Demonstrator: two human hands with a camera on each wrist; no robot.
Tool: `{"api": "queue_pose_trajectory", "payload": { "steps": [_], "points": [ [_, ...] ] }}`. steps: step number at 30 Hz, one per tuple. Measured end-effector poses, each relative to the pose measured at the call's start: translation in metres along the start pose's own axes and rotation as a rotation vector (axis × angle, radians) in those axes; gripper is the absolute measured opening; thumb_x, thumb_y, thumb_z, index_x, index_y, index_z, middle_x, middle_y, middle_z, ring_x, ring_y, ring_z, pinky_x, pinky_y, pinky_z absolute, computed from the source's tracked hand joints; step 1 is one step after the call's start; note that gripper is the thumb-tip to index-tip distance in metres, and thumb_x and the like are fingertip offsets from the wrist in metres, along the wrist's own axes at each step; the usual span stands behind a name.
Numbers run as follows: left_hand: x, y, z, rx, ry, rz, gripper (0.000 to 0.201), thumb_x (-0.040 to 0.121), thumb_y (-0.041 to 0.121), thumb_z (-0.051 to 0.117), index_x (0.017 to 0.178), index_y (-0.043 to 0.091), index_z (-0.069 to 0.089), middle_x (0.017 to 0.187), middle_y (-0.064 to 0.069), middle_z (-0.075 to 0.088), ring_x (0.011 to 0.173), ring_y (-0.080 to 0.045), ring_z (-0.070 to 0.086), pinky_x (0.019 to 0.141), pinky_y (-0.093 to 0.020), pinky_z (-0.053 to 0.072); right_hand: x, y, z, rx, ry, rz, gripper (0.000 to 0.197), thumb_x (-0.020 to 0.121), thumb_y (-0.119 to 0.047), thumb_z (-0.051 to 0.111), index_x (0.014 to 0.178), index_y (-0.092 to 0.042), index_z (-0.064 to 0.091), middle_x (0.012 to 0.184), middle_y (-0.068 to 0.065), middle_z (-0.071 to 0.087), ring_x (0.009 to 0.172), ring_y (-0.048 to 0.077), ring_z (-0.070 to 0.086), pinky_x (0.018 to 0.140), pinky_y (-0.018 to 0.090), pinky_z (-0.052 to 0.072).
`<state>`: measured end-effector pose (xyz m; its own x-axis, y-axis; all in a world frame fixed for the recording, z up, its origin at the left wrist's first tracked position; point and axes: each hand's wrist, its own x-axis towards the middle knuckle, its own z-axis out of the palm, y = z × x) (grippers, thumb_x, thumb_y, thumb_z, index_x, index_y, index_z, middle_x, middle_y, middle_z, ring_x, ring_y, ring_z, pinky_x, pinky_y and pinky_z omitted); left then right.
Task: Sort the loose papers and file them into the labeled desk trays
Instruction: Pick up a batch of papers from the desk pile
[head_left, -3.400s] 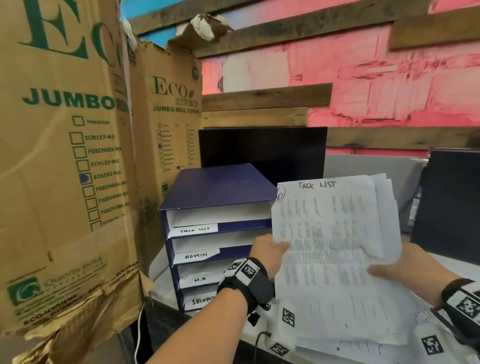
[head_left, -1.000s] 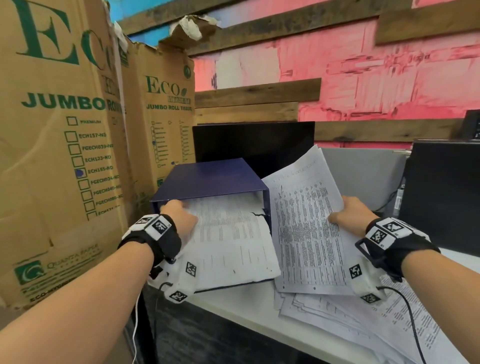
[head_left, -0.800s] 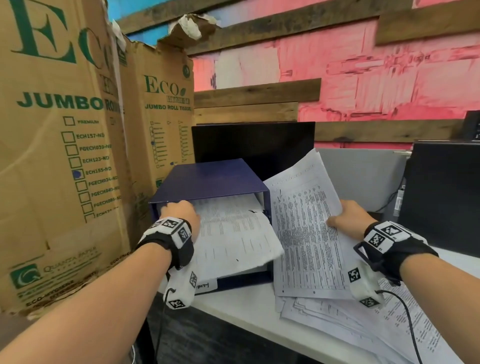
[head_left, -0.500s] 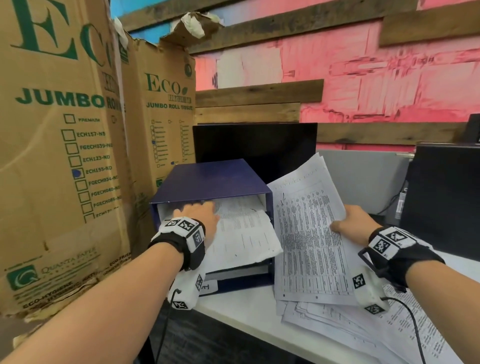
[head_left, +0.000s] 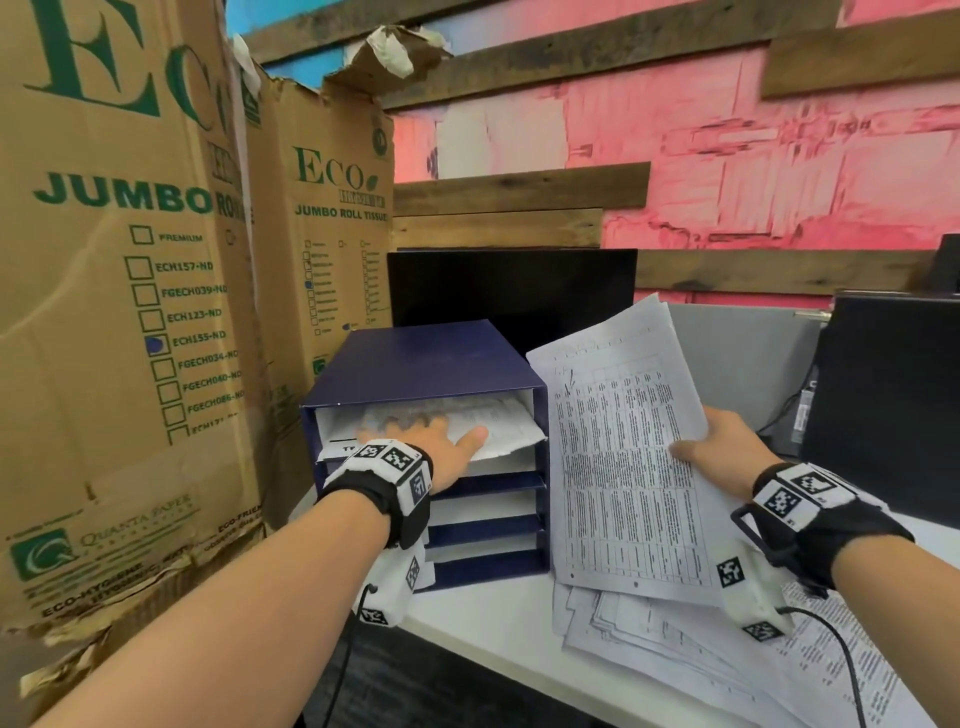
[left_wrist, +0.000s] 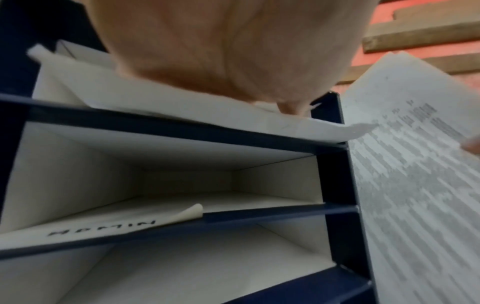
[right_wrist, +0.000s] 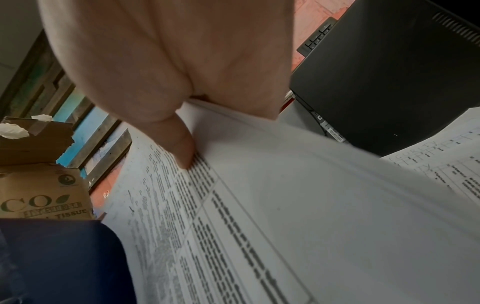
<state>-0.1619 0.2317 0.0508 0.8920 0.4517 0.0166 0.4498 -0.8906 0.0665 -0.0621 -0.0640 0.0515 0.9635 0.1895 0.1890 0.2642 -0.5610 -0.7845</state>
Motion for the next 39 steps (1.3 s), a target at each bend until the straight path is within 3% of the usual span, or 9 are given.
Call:
{"api": "queue_pose_trajectory", "payload": {
  "steps": [5,11,16,21,26,33,35,37,39],
  "points": [
    [-0.016,0.007,0.005,0.169,0.259,0.146,0.071,0.091,0.068,0.014,0.137,0.022,0.041,0.139,-0.007,0.042,0.128,-0.028,0.038,0.106,-0.052,0.027,-0.007,0.005,-0.012,0.046,0.076,-0.015,0.031,0.089,0.002,0.057,0.119,-0.003,0.058,0.101,0.008,0.063,0.087,0.025,0.06,0.079,0.032,0.046],
    [-0.014,0.012,0.012,0.042,0.128,0.124,0.075,0.089,0.07,0.014,0.146,0.023,0.025,0.153,-0.003,0.03,0.142,-0.032,0.021,0.111,-0.062,0.012,-0.012,0.017,-0.028,0.124,0.128,-0.023,0.038,0.086,0.002,0.061,0.124,-0.003,0.058,0.114,0.014,0.065,0.098,0.028,0.061,0.095,0.042,0.046],
    [-0.025,0.04,0.006,-0.052,0.379,0.388,0.053,0.094,0.059,0.031,0.121,0.019,0.051,0.119,0.0,0.056,0.114,-0.024,0.045,0.097,-0.041,0.038,-0.02,0.025,-0.046,0.218,0.128,-0.007,0.038,0.084,0.0,0.065,0.122,-0.003,0.059,0.109,0.009,0.064,0.102,0.03,0.061,0.098,0.047,0.045],
    [-0.034,0.083,-0.001,-0.571,0.185,0.428,0.035,0.088,0.049,0.057,0.11,0.022,0.051,0.083,0.008,0.051,0.075,-0.012,0.052,0.066,-0.026,0.043,-0.03,0.032,-0.055,0.317,0.072,0.015,0.043,0.081,-0.011,0.071,0.12,-0.001,0.059,0.104,0.011,0.066,0.095,0.028,0.063,0.094,0.044,0.048],
    [-0.024,0.089,0.006,-0.717,0.178,0.379,0.016,0.087,0.028,0.066,0.082,0.016,0.057,0.083,-0.002,0.063,0.073,-0.018,0.06,0.063,-0.029,0.05,-0.033,0.05,-0.056,0.37,0.045,0.049,0.099,0.031,-0.057,0.089,0.113,-0.007,0.064,0.101,0.008,0.071,0.092,0.028,0.069,0.089,0.048,0.052],
    [-0.027,0.068,0.029,-0.976,-0.036,0.293,0.02,0.096,0.007,0.05,0.114,0.009,0.06,0.107,-0.011,0.069,0.09,-0.028,0.067,0.08,-0.044,0.057,-0.035,0.049,-0.03,0.385,-0.035,0.063,0.055,0.07,-0.037,0.079,0.109,-0.001,0.066,0.097,0.012,0.072,0.088,0.028,0.069,0.088,0.044,0.052],
    [-0.026,0.054,0.039,-0.973,-0.024,0.254,0.023,0.096,0.006,0.048,0.114,0.01,0.061,0.11,-0.01,0.068,0.094,-0.03,0.067,0.08,-0.045,0.057,-0.034,0.047,-0.021,0.382,-0.042,0.048,0.061,0.063,-0.05,0.079,0.102,-0.005,0.068,0.086,0.004,0.073,0.081,0.02,0.07,0.078,0.036,0.052],
    [-0.022,0.037,0.046,-0.891,0.02,0.219,0.021,0.095,0.006,0.046,0.109,0.007,0.062,0.108,-0.008,0.067,0.093,-0.027,0.065,0.079,-0.035,0.055,-0.03,0.046,-0.015,0.38,-0.031,0.045,0.068,0.05,-0.062,0.08,0.093,-0.011,0.069,0.086,0.004,0.074,0.079,0.02,0.07,0.077,0.036,0.053],
    [-0.019,0.019,0.051,-0.769,0.064,0.148,0.014,0.095,0.007,0.043,0.094,0.007,0.057,0.095,-0.008,0.062,0.084,-0.024,0.057,0.07,-0.024,0.044,-0.027,0.043,-0.01,0.362,-0.01,0.048,0.047,0.073,-0.044,0.073,0.1,-0.006,0.067,0.099,0.012,0.071,0.085,0.026,0.067,0.083,0.04,0.052]
  ]
}}
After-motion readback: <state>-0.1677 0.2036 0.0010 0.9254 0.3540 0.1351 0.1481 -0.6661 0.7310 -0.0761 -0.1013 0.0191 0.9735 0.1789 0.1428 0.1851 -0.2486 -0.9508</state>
